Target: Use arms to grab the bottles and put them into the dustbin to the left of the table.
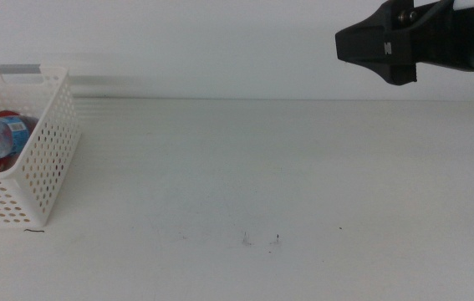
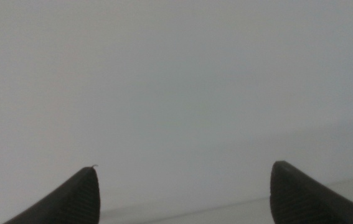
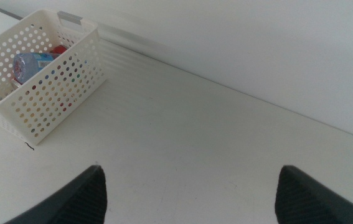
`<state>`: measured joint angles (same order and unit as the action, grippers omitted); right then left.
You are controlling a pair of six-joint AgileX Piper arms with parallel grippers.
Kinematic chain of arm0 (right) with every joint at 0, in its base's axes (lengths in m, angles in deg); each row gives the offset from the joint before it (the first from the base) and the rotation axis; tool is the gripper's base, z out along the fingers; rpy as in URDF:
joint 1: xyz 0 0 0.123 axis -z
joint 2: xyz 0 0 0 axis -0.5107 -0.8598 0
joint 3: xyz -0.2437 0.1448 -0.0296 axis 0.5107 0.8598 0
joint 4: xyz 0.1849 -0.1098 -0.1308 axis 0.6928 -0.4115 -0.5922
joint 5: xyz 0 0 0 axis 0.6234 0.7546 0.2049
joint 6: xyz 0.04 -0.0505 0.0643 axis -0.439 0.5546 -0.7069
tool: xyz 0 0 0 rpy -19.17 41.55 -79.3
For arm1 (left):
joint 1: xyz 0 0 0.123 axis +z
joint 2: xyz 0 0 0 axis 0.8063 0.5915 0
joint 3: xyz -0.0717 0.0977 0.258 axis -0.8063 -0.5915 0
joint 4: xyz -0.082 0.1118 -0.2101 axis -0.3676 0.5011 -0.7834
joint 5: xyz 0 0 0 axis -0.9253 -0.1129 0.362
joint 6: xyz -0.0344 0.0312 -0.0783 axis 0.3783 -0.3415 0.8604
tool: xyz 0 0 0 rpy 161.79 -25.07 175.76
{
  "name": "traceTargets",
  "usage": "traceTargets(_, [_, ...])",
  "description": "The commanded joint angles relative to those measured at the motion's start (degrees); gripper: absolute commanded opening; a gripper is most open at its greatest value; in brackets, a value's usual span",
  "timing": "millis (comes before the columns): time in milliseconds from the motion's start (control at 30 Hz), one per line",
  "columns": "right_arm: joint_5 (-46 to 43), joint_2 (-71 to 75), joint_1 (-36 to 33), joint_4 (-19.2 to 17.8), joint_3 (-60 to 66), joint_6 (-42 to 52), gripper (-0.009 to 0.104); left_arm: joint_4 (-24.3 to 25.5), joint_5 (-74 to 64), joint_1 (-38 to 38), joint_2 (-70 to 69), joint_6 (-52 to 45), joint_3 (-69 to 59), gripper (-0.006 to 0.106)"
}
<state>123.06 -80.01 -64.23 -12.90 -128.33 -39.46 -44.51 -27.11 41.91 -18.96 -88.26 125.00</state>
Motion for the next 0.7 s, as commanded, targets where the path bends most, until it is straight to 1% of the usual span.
traceTargets(0, [-0.6,0.2,-0.1,-0.1,-0.4,0.6,0.087,0.3,2.2,-0.2,-0.2,0.5,0.1,0.094])
traceTargets(267, [-0.6,0.2,-0.1,-0.1,-0.4,0.6,0.087,0.7,2.2,-0.2,-0.2,0.5,0.1,0.094])
traceTargets(333, [-2.4,0.2,-0.1,1.3,1.6,0.6,0.087,0.0,0.8,-0.1,-0.6,0.5,0.1,0.094])
traceTargets(367, [-4.6,0.6,-0.1,3.2,3.6,0.6,0.087,-0.6,0.5,0.0,-0.7,0.5,-0.2,0.094])
traceTargets(433, [-14.5,2.3,0.4,7.1,9.8,0.6,0.087,-2.0,0.9,0.9,-1.8,0.5,-2.1,0.094])
traceTargets(533, [-31.9,5.2,1.9,9.5,20.5,0.6,0.087,-1.6,1.9,4.1,-4.8,0.5,-7.0,0.094])
traceTargets(567, [-36.4,6.1,2.8,10.2,23.5,0.6,0.087,-1.6,2.1,5.3,-6.0,0.5,-9.2,0.094])
traceTargets(600, [-39.1,7.4,4.1,11.1,26.9,0.6,0.087,-1.6,2.2,6.9,-7.3,0.5,-11.5,0.094])
traceTargets(667, [-39.6,10.3,7.4,11.8,33.4,0.6,0.087,-1.1,2.2,9.4,-9.8,0.5,-15.6,0.094])
